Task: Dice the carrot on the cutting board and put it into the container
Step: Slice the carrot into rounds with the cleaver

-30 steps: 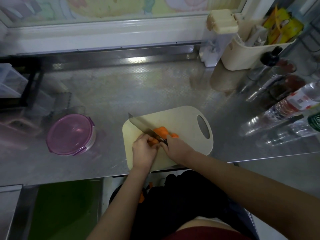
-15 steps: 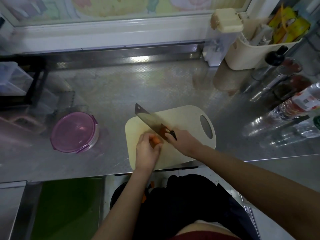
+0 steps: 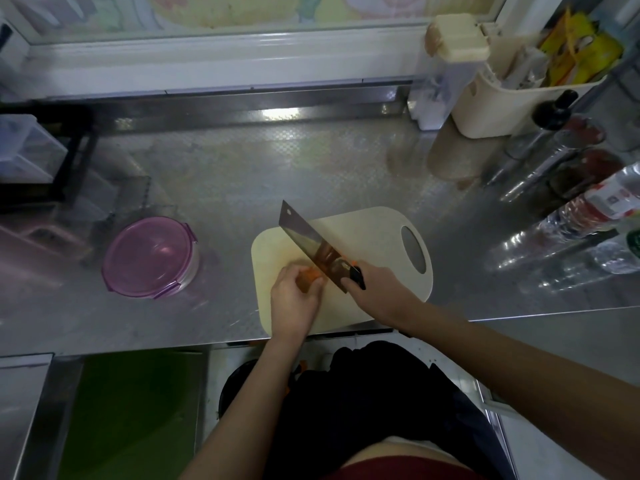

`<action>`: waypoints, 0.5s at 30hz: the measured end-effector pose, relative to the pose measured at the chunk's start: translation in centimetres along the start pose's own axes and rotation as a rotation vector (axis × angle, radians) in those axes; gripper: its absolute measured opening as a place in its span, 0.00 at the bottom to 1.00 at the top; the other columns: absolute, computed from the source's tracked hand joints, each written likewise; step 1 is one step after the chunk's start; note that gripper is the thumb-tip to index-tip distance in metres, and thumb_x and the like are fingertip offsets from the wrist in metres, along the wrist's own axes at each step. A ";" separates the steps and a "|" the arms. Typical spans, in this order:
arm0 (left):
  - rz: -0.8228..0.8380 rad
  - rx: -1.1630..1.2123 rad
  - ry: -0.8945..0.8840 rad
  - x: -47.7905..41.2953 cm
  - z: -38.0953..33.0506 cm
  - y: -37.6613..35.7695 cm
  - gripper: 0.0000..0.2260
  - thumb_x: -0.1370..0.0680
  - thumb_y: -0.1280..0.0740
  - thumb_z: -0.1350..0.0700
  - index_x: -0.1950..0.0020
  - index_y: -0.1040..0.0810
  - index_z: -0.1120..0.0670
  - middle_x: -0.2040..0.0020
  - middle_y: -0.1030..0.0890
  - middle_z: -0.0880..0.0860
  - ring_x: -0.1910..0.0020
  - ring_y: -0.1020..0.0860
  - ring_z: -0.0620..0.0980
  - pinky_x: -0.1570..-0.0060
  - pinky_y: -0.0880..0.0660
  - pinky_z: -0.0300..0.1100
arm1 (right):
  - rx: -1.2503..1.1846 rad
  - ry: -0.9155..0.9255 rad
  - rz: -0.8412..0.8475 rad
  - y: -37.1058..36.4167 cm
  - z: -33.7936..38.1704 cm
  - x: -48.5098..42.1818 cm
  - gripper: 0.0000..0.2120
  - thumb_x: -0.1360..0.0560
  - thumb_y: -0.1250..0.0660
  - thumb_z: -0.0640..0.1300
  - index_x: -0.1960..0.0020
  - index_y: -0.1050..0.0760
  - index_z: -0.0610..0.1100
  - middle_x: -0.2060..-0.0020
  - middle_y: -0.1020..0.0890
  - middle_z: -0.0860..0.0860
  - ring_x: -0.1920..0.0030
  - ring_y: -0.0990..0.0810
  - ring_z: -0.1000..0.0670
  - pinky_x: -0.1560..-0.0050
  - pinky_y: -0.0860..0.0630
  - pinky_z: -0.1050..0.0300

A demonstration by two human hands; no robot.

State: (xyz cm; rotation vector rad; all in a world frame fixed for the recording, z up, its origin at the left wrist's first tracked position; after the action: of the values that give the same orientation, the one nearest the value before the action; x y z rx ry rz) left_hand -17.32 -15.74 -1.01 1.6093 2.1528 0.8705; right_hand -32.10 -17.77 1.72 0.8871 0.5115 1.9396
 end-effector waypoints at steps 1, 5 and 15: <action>-0.002 -0.004 -0.003 0.0 0.0 0.0 0.09 0.28 0.29 0.56 0.50 0.22 0.57 0.51 0.22 0.50 0.54 0.25 0.46 0.52 0.32 0.32 | -0.005 -0.009 0.006 -0.1 -0.1 0.1 0.11 0.21 0.40 0.47 0.43 0.29 0.41 0.57 0.24 0.49 0.57 0.28 0.51 0.56 0.36 0.62; -0.008 -0.027 -0.017 -0.1 -0.3 0.1 0.04 0.28 0.29 0.58 0.56 0.23 0.56 0.57 0.24 0.48 0.59 0.28 0.44 0.59 0.37 0.27 | 0.023 -0.028 0.016 -0.3 -0.3 0.3 0.14 0.21 0.40 0.48 0.40 0.30 0.39 0.54 0.22 0.43 0.53 0.24 0.44 0.54 0.34 0.60; -0.012 -0.051 -0.012 -0.3 -0.2 0.0 0.04 0.28 0.29 0.58 0.58 0.23 0.56 0.59 0.25 0.48 0.60 0.29 0.44 0.61 0.38 0.28 | 0.130 -0.067 0.054 -0.8 -0.1 0.1 0.16 0.21 0.41 0.48 0.40 0.31 0.37 0.49 0.21 0.38 0.49 0.22 0.39 0.48 0.27 0.49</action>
State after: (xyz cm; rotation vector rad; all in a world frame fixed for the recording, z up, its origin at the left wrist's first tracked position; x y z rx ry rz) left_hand -17.33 -16.09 -0.91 1.5718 2.1133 0.9025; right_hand -31.80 -17.29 1.18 1.0542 0.5852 1.9349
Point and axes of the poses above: each hand's wrist, its own x-axis away from the middle knuckle, its own y-axis out of the back of the hand, z = x × y, the point moved 9 cm from there along -x, towards the middle knuckle
